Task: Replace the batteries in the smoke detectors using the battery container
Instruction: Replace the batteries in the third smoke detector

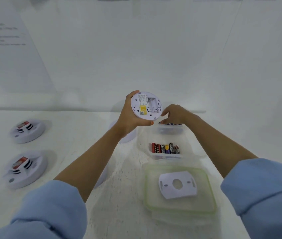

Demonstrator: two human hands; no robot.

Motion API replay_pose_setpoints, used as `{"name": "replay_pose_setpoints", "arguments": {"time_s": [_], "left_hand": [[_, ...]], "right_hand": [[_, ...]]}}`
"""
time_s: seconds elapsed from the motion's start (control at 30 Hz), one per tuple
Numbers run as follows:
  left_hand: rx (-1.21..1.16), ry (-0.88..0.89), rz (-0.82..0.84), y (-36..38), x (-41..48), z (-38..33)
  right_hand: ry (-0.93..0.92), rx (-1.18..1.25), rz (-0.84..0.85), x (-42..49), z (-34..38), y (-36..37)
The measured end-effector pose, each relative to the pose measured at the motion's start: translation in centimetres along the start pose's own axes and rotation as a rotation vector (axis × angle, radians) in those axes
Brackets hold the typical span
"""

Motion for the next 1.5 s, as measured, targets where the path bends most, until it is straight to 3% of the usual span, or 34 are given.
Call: {"name": "replay_pose_setpoints", "arguments": {"time_s": [0.23, 0.5, 0.6, 0.67, 0.77, 0.83, 1.17, 1.33, 1.5], "left_hand": [[-0.009, -0.025, 0.009, 0.3, 0.5, 0.8], [-0.016, -0.032, 0.015, 0.4, 0.6, 1.2], [-0.004, -0.030, 0.018, 0.3, 0.4, 1.3], [-0.006, -0.037, 0.020, 0.2, 0.2, 1.3], [-0.011, -0.030, 0.006, -0.1, -0.1, 1.0], [-0.006, -0.020, 0.007, -0.1, -0.3, 0.8], [-0.048, 0.020, 0.074, 1.9, -1.7, -0.6], [-0.065, 0.010, 0.078, 1.9, -2.4, -0.7], [-0.072, -0.028, 0.123, 2.1, -2.9, -1.1]], "right_hand": [[-0.017, -0.124, 0.151, 2.9, 0.0, 1.8], [-0.155, -0.106, 0.036, 2.1, 1.2, 1.6], [-0.160, 0.100, -0.010, 1.1, 1.1, 0.8], [-0.093, 0.429, -0.058, 0.3, 0.5, -0.3], [-0.036, 0.904, -0.234, -1.6, -0.3, -2.8], [-0.075, 1.004, -0.334, -3.1, 0.1, -4.3], [-0.197, 0.435, -0.385, -7.9, 4.8, -4.0], [-0.280, 0.224, -0.225, -9.0, 5.1, -3.5], [-0.378, 0.341, -0.298, -9.3, 3.8, -4.2]]}}
Point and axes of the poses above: each hand's wrist, its own x-axis towards the middle knuckle, its own y-axis out of the palm, z = x × y, the point moved 4 cm from there along x, towards the middle knuckle, and after that the axes turned 2 degrees about -y, right-handed, at the moved point
